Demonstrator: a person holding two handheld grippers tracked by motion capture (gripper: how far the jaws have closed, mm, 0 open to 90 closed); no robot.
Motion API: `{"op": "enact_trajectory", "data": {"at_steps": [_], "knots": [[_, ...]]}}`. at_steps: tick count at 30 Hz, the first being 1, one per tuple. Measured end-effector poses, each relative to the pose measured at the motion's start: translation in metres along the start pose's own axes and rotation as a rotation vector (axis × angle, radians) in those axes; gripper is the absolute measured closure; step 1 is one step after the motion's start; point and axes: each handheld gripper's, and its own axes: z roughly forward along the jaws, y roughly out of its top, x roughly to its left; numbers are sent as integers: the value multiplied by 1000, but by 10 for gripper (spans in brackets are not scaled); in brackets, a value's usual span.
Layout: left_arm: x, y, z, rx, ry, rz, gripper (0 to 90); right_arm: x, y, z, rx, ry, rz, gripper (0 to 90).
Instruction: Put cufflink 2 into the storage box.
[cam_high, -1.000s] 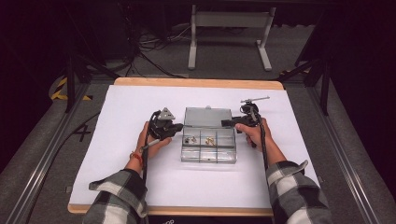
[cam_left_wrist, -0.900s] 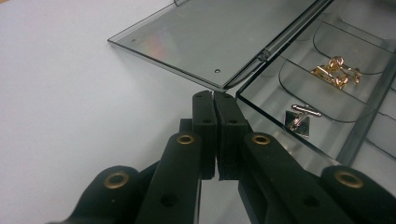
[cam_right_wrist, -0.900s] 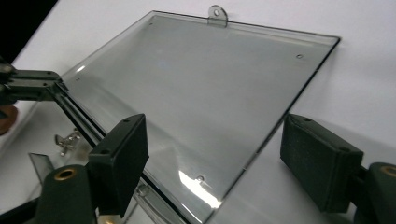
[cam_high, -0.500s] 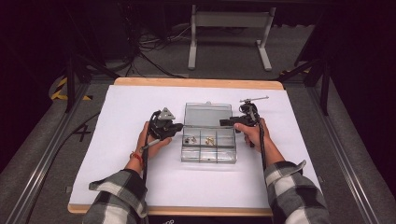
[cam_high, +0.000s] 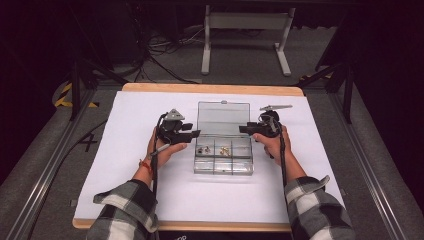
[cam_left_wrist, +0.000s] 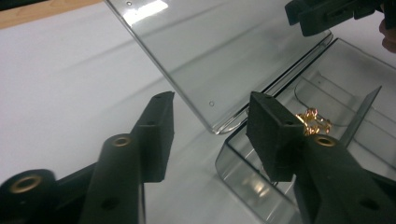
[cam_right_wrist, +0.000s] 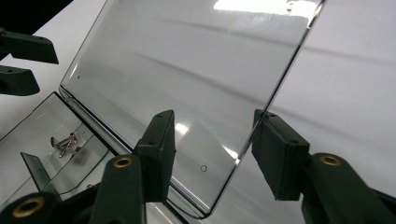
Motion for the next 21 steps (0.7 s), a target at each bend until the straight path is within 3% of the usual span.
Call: {"op": "enact_trajectory", "data": {"at_steps": [4,12,18,21], "knots": [[-1,3,7,19,19,-2,486,0,-2,-5,-25,7,-32,566],[3,4,15,9,37,-39,489,1,-2,-11,-31,5,-85,618],[0,5,19,-2,25,-46,564,-2,-4,-17,-66,32,-80,696],[-1,5,21,-3,14,-39,605,-1,-4,-19,-73,26,-109,712]]}}
